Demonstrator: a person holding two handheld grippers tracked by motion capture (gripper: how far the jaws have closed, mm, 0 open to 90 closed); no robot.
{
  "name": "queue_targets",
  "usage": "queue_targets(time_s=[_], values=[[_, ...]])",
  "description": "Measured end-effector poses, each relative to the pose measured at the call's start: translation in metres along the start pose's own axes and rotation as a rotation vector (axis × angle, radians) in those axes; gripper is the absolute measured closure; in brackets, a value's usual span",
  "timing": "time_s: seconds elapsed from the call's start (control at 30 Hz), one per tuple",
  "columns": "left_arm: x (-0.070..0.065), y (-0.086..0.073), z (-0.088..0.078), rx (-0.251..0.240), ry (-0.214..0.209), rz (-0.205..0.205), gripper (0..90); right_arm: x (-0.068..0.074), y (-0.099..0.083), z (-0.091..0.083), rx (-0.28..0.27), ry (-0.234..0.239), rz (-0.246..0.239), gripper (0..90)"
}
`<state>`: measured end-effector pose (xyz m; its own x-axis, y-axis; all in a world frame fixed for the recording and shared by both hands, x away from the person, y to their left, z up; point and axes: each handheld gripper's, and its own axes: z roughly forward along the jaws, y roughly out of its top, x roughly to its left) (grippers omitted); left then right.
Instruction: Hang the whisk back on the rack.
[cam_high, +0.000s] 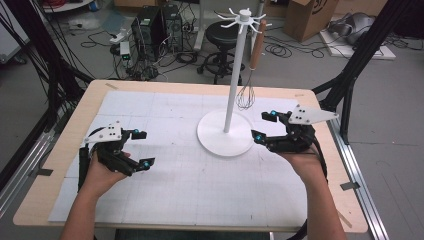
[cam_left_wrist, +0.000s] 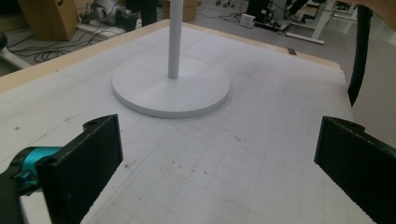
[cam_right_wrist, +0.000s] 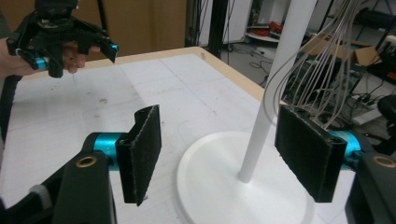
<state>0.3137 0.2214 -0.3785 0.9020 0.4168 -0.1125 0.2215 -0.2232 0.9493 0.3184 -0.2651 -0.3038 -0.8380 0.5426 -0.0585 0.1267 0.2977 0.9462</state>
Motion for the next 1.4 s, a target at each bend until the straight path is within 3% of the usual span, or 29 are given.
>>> queue_targets(time_s=[0.33,0.63,0.97,1.3,1.4], values=[[0.0,-0.002,0.002,0.007,-0.009,0.0,1.6,0.009,-0.029,0.004,-0.009,0.021,0.031,27.3],[0.001,-0.004,0.002,-0.003,-0.018,-0.002,1.6,0.012,-0.054,0.007,0.017,0.035,0.053,24.4],[0.002,-0.006,0.005,0.004,-0.024,-0.002,1.6,0.012,-0.066,0.018,0.093,0.06,0.054,20.2],[0.003,-0.007,0.005,0.003,-0.021,-0.005,1.6,0.012,-0.07,0.028,0.138,0.088,0.065,17.5],[0.003,-0.008,0.005,0.003,-0.019,-0.007,1.6,0.011,-0.07,0.029,0.124,0.089,0.068,16.2]])
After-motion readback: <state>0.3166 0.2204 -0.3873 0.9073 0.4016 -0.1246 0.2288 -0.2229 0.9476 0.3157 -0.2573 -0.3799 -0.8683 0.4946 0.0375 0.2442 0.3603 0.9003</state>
